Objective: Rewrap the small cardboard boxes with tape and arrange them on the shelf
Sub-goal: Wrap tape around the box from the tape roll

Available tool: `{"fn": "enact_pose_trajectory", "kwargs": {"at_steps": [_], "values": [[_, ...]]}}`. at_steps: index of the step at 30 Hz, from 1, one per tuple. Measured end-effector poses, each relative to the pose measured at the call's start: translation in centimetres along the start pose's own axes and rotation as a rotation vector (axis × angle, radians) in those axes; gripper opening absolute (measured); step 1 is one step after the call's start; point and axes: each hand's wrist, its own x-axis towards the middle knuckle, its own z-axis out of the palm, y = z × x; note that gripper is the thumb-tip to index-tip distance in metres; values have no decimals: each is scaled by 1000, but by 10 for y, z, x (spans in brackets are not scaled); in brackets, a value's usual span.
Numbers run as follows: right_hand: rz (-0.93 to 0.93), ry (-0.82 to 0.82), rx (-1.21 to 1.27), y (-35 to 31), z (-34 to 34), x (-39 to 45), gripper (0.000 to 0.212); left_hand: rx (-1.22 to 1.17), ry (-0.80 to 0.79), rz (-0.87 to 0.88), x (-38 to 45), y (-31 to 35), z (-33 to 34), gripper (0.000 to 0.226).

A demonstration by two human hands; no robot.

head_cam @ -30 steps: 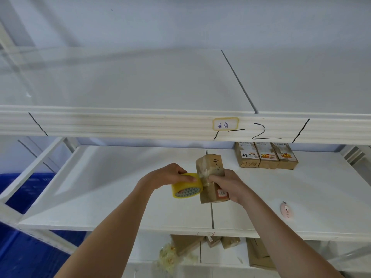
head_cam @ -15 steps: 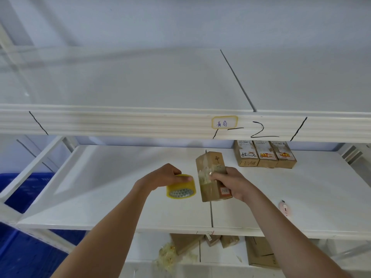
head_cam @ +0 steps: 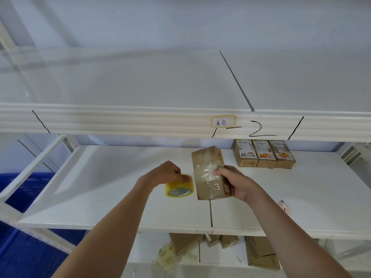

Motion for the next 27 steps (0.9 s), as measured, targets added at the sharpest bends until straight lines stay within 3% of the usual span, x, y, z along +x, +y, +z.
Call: {"fn": "enact_pose_trajectory", "kwargs": {"at_steps": [7, 11, 16, 20, 24, 27], "values": [[13, -58, 116, 8, 9, -6, 31, -54, -88, 38, -9, 11, -1, 39], [33, -70, 111, 4, 6, -9, 27, -96, -131, 113, -13, 10, -2, 34], [-19, -87, 57, 4, 0, -2, 36, -98, -89, 97, -14, 7, 0, 27], [-56, 9, 106, 12, -10, 14, 44, -170, -1, 54, -15, 6, 0, 36], [11, 85, -149, 15, 3, 24, 43, -102, 47, 27, -10, 12, 5, 39], [-21, 167, -471, 10, 21, 24, 72, -56, 83, 11, -8, 17, 11, 36]]}}
